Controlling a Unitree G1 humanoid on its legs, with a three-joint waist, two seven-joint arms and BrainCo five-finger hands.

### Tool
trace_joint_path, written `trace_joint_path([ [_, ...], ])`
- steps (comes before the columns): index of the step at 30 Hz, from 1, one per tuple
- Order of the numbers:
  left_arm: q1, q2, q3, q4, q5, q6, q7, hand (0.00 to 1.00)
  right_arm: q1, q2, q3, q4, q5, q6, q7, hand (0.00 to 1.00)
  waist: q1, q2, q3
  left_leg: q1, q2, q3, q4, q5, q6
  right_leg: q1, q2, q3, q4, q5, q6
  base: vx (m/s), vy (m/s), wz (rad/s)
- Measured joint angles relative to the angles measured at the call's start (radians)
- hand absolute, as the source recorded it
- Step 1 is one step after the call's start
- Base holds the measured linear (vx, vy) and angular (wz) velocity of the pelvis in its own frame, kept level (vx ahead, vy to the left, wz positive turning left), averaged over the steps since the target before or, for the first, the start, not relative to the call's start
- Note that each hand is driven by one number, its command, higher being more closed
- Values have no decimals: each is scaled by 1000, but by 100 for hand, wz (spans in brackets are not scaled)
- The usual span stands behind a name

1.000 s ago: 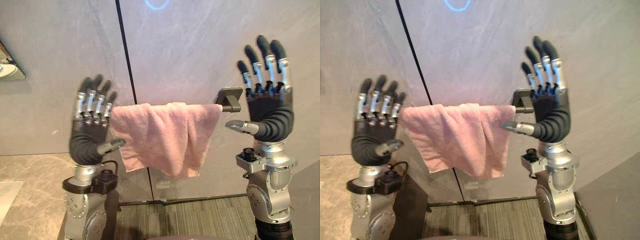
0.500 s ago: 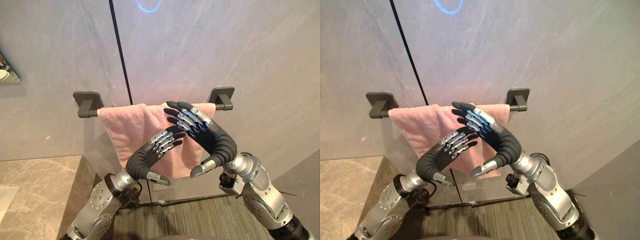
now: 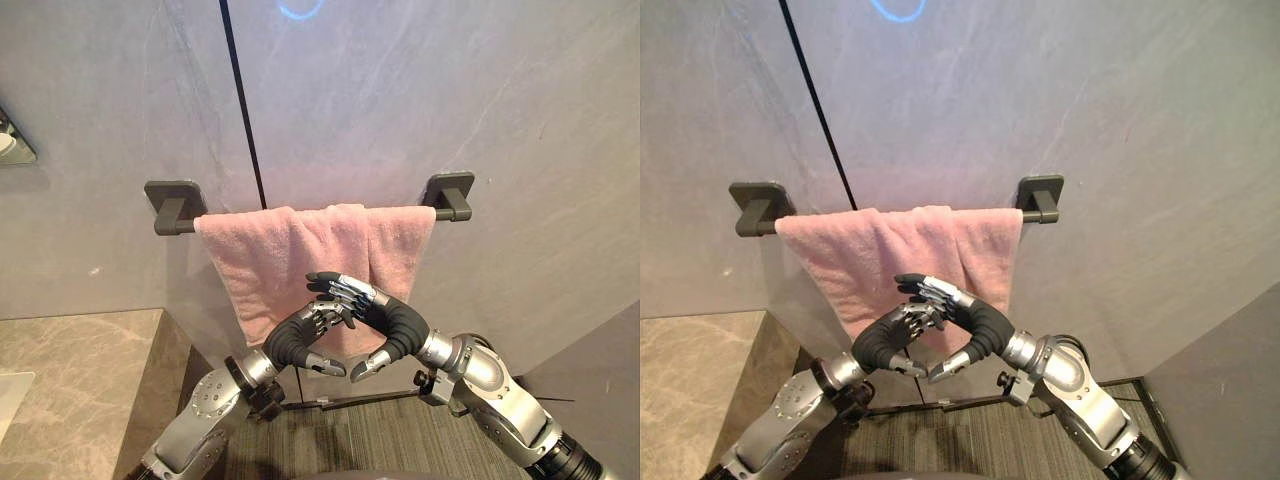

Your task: Organize washtable

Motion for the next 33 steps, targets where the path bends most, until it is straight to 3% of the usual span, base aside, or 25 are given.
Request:
trace_joint_path([
  [5, 1, -97, 80, 69, 55, -1, 40, 0, 0, 72, -21, 76, -96, 4, -15, 0, 2, 0, 0, -14, 0, -2, 0, 0, 0, -13, 0, -2, 1, 0, 0, 0, 0, 0],
  [9, -1, -155, 216, 77, 88, -28, 111, 0, 11, 77, -39, 197, -177, 61, -52, 0, 3, -1, -1, -23, -1, -8, 0, 0, 0, -19, 0, -3, -1, 0, 0, -6, -9, 2],
  [15, -5, -203, 248, 140, 149, -42, 166, 0, 8, 139, -132, 212, -223, 62, -94, 0, 3, -1, -2, -38, -1, -9, 0, 1, 0, -33, 0, -3, -3, 0, 0, -3, -4, 1],
  [33, 0, -315, 402, 203, 185, -51, 209, 0, -3, 257, -300, 300, -315, 60, -200, 0, 4, 0, -31, -66, 0, -16, 0, 4, 0, -56, 1, -7, -4, 0, -1, -15, -12, 1],
])
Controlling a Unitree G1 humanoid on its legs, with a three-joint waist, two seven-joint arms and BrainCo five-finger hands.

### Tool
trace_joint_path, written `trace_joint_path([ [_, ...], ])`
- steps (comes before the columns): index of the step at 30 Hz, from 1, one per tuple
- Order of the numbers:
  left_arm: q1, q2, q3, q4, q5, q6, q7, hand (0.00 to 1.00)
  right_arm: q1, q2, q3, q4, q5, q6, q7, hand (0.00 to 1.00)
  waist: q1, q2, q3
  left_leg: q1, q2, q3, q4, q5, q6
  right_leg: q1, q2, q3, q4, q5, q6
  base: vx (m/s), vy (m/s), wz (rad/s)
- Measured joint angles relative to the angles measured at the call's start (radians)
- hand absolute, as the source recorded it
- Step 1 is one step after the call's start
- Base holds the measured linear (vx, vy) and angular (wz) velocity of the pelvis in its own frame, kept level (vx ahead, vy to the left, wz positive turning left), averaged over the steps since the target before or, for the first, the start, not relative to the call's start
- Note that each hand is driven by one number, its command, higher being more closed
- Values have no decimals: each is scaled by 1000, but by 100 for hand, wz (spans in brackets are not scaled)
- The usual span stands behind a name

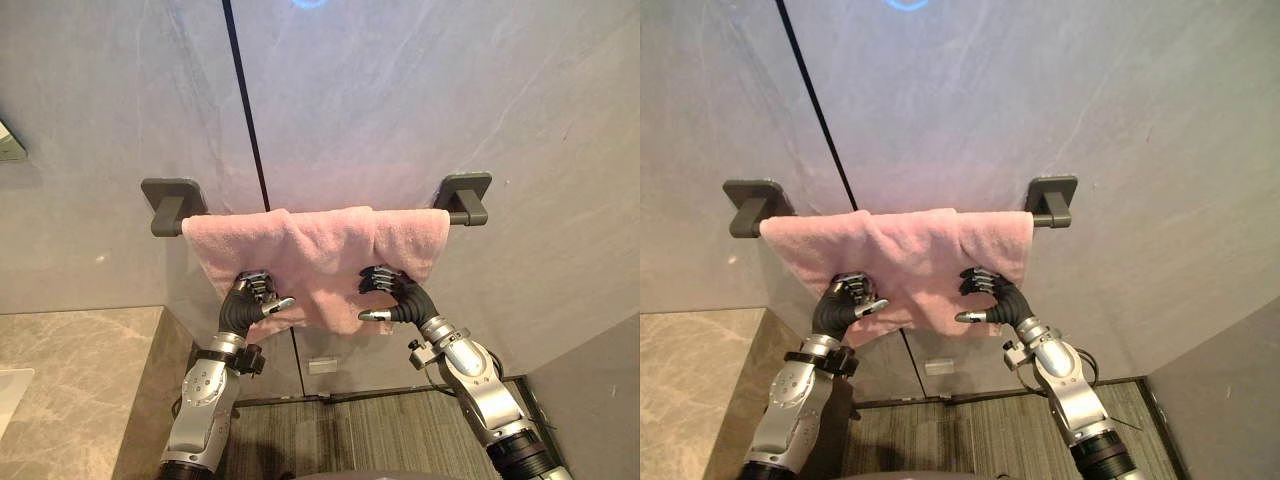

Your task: Organize washtable

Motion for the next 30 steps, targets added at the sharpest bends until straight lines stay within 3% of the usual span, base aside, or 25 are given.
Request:
trace_joint_path([
  [11, 23, -33, 130, -15, 0, 0, 23, 0, 13, 53, -151, 0, -3, -2, -14, 0, 0, 0, 0, -4, 0, -7, 0, 3, 0, 0, 0, -6, 1, 0, 0, -11, -8, 1],
  [19, 62, -78, 221, -52, -3, 0, 27, 0, 52, 83, -273, -2, -9, -4, -64, 0, -1, -1, 1, -10, 0, -6, 0, 3, 0, -7, -1, -5, 0, 0, 0, 0, 0, 0],
  [30, 147, -130, 233, -120, 0, 0, 28, 0, 120, 153, -373, -11, -49, -4, -103, 0, -1, -7, 3, -10, 0, -5, 0, 2, 0, -6, -1, -5, -1, 0, 0, 0, 0, 0],
])
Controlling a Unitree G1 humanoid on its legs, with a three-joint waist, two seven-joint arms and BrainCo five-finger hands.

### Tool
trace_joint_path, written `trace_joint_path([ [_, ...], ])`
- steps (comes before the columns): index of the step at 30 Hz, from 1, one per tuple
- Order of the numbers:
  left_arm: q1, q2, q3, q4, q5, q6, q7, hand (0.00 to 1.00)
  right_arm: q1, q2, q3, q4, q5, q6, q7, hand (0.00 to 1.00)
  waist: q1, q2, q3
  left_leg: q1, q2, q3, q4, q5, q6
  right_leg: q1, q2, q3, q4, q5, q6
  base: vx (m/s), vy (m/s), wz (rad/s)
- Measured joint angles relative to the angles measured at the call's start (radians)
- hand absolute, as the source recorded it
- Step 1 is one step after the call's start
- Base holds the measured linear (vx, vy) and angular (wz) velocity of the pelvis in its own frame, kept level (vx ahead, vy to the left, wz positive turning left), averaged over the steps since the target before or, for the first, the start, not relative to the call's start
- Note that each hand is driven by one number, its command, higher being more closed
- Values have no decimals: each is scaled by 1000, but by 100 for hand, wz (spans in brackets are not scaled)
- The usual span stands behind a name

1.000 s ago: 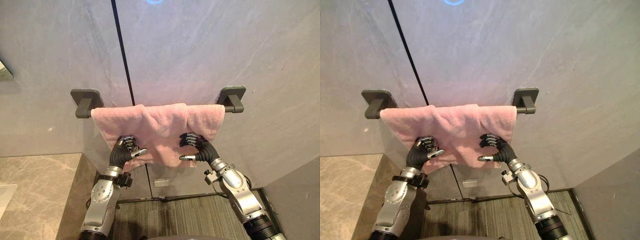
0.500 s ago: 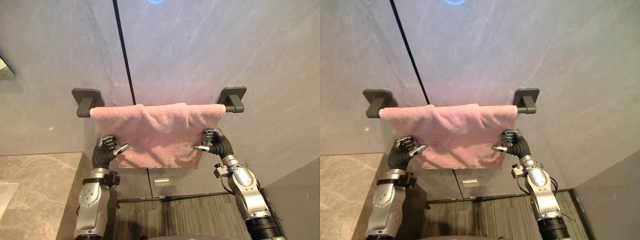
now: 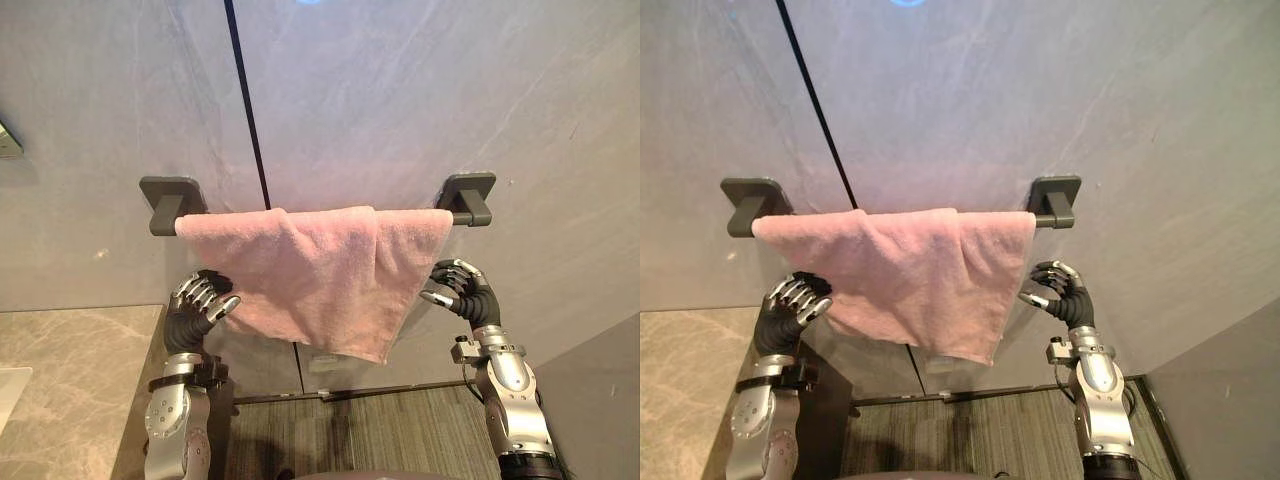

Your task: Organize washtable

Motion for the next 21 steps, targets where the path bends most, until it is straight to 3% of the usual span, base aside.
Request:
trace_joint_path([
  [13, 104, -60, 35, -8, -27, 3, -10, 0, 116, 46, -66, 16, -116, 4, -18, 0, -2, -5, 5, -3, -2, -8, 0, -1, 0, 2, -4, -15, 3, -3, 1, 0, 0, 2],
  [21, 113, -54, 30, 222, -22, 26, -6, 0, 121, 54, -52, 233, -160, 12, -39, 0, 1, -3, 6, -9, -5, -22, 0, -1, 1, 2, -6, -26, 4, -8, 3, -3, -4, 4],
])
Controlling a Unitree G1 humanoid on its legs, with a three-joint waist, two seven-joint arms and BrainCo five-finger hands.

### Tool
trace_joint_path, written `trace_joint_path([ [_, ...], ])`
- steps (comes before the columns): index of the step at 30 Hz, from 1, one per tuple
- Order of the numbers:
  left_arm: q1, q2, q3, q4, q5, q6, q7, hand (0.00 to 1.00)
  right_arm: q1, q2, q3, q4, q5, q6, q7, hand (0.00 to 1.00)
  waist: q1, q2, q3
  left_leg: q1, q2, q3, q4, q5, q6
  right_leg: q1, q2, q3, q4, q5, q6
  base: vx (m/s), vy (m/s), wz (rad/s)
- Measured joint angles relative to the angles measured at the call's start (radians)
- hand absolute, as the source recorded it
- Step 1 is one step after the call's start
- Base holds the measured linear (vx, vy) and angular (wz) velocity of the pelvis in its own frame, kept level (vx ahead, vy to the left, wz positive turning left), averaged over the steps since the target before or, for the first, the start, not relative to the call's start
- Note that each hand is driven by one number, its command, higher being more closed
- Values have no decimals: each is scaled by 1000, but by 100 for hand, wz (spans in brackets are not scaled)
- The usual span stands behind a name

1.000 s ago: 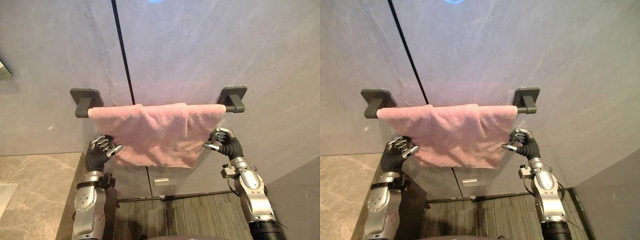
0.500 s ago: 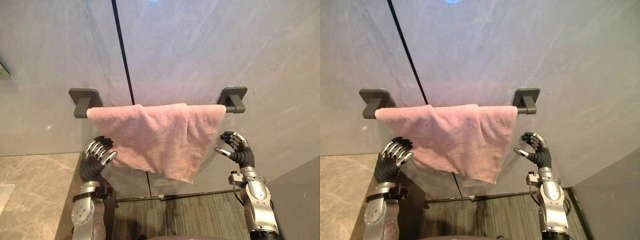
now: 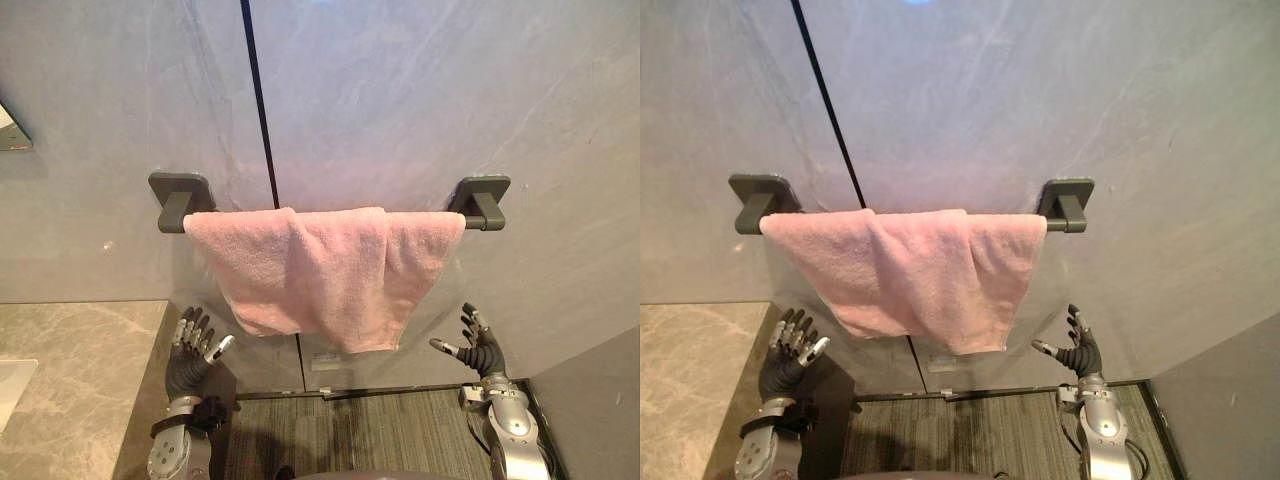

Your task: Organize washtable

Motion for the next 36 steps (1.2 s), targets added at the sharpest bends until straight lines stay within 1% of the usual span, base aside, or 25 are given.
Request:
trace_joint_path([
  [4, -6, 5, -2, 118, 23, 24, 6, 0, -3, 0, 18, 76, -36, 17, -8, 0, 0, 7, 1, 1, 0, 0, 0, 0, 0, 0, 0, 0, 1, 0, 0, -8, -4, 0],
  [7, -9, 16, -3, 194, 50, 25, 10, 0, -6, -1, 21, 136, -38, 22, -18, 0, 0, 11, -1, 5, 0, 1, 0, 0, 0, 4, 0, 0, 1, 0, 0, -36, -19, -1],
  [9, -14, 33, -11, 253, 77, 26, 26, 0, -6, -5, 34, 182, -39, 34, -18, 0, -1, 13, 0, 12, 1, 1, 0, 0, 0, 10, 1, 0, 1, 0, 0, -33, -18, 0],
  [13, -32, 43, -15, 368, 140, 27, 48, 0, -8, -8, 54, 265, -48, 37, -18, 0, -1, 17, 2, 16, 1, 2, 0, 1, 0, 11, 1, -3, 3, 0, 0, -38, -15, -1],
  [17, -57, 56, -45, 502, 216, 34, 69, 0, -20, -12, 60, 369, -73, 41, -19, 0, -1, 20, 4, 16, 1, 2, 0, 1, 0, 11, 1, -3, 3, 0, 0, -8, -5, 0],
  [22, -83, 73, -69, 604, 269, 46, 90, 0, -33, -25, 81, 445, -77, 43, -21, 0, -1, 23, 8, 16, 1, 3, 0, 1, 0, 12, 1, -3, 2, 0, 0, 0, 0, 0],
  [27, -105, 75, -85, 672, 309, 48, 91, 0, -52, -22, 98, 516, -114, 45, -21, 0, -2, 21, 10, 16, 0, 4, 0, 0, 0, 12, 1, -3, 1, 0, 0, 0, 0, 0],
  [30, -114, 75, -89, 705, 317, 48, 97, 0, -56, -23, 97, 536, -115, 55, -23, 0, -1, 19, 24, 15, 0, 4, 0, 0, -1, 11, 1, -3, 0, 0, 0, 0, 0, 0],
  [33, -114, 75, -92, 707, 318, 48, 108, 0, -58, -23, 97, 558, -115, 60, -28, 0, -1, 16, 29, 6, 1, 6, 0, -1, -1, 2, 1, -2, -1, 0, 0, 0, 0, -2],
  [36, -116, 76, -90, 707, 317, 48, 110, 0, -73, -24, 96, 561, -115, 62, -41, 0, 0, 17, 34, -18, 2, 23, 0, -2, -1, -35, 1, 16, 5, 0, 0, 5, -1, -19],
])
